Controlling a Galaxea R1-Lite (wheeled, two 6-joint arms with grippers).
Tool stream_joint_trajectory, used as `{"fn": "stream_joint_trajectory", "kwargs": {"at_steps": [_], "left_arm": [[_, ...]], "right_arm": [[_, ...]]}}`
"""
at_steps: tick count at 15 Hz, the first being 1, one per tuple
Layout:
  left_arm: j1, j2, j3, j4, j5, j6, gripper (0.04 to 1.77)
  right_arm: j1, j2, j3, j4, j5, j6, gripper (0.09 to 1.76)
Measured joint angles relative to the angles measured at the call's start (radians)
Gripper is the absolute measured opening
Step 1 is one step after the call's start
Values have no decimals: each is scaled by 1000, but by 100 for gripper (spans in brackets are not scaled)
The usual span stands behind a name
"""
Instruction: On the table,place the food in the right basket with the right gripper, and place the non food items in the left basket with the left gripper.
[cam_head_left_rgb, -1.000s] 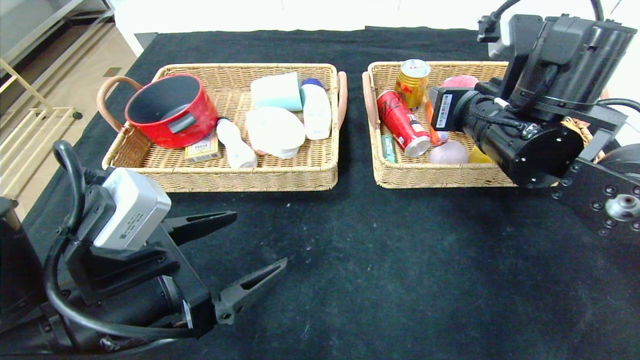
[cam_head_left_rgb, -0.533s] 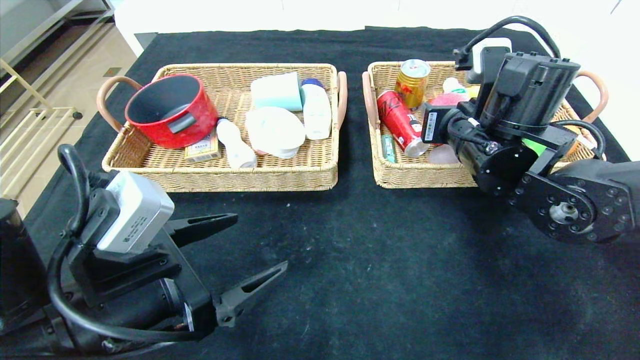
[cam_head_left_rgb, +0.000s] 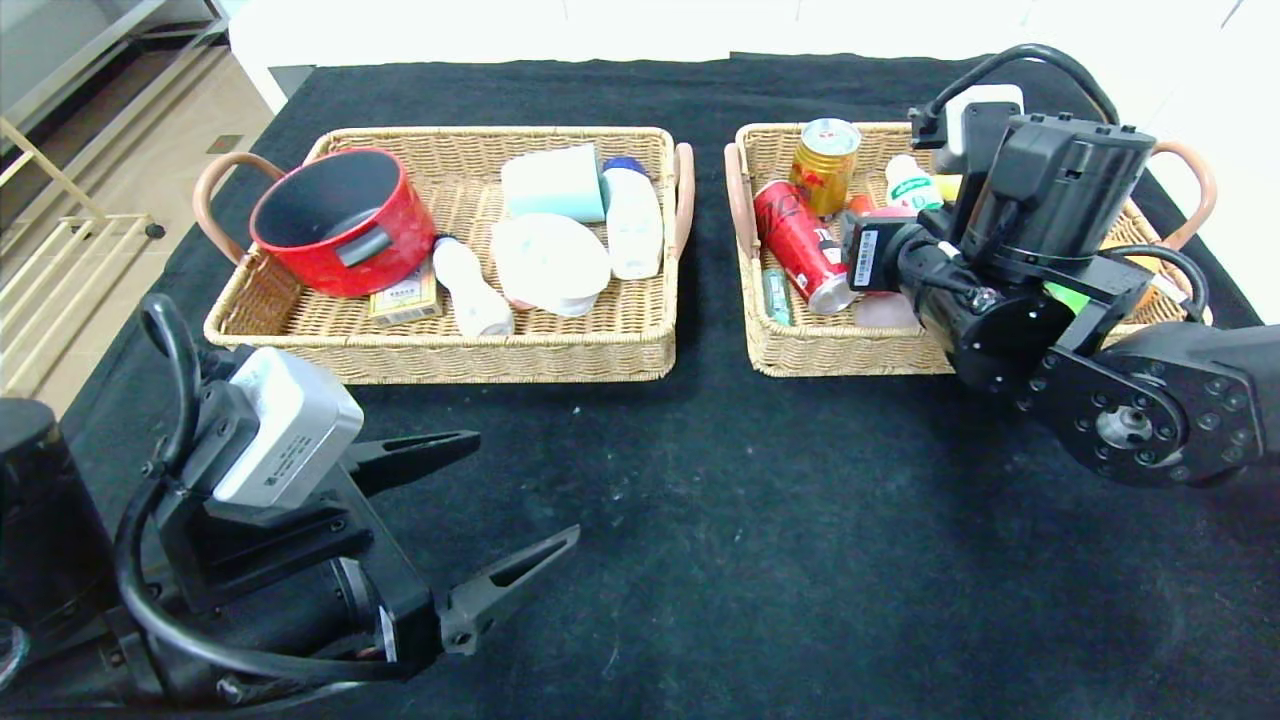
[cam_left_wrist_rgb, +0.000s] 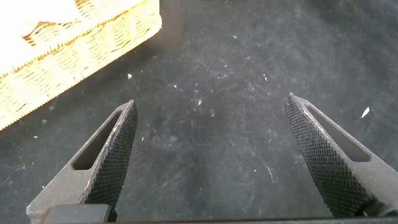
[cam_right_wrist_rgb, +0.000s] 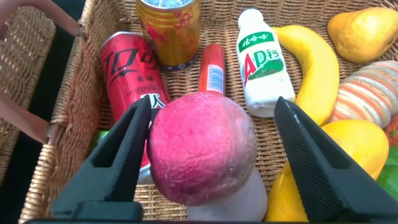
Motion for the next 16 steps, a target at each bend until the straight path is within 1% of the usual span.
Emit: {"fn": "stream_joint_trajectory", "kwargs": {"at_steps": [3, 5, 9, 10, 11, 12, 14, 16], "left_arm": [[0, 2, 0, 0, 0, 0, 172], [0, 3, 0, 1, -1, 0, 172], [0, 0, -5, -1, 8, 3, 172], [3, -3, -10, -3, 21, 9, 172], [14, -6, -13, -3, 40, 9, 172], [40, -9, -16, -3, 51, 6, 172], [109, -25, -8, -1, 56, 2, 172], [169, -61, -3, 4, 66, 1, 172]], "right_arm": [[5, -26, 12, 7, -1, -1, 153], [12, -68, 49, 12, 0, -7, 157], [55, -198, 222, 14, 1, -26, 163], [65, -239, 271, 14, 2, -27, 164], [70, -279, 321, 15, 6, -27, 165], [73, -321, 370, 16, 21, -27, 165], [71, -415, 465, 31, 72, -27, 167], [66, -522, 541, 106, 116, -26, 168]]}}
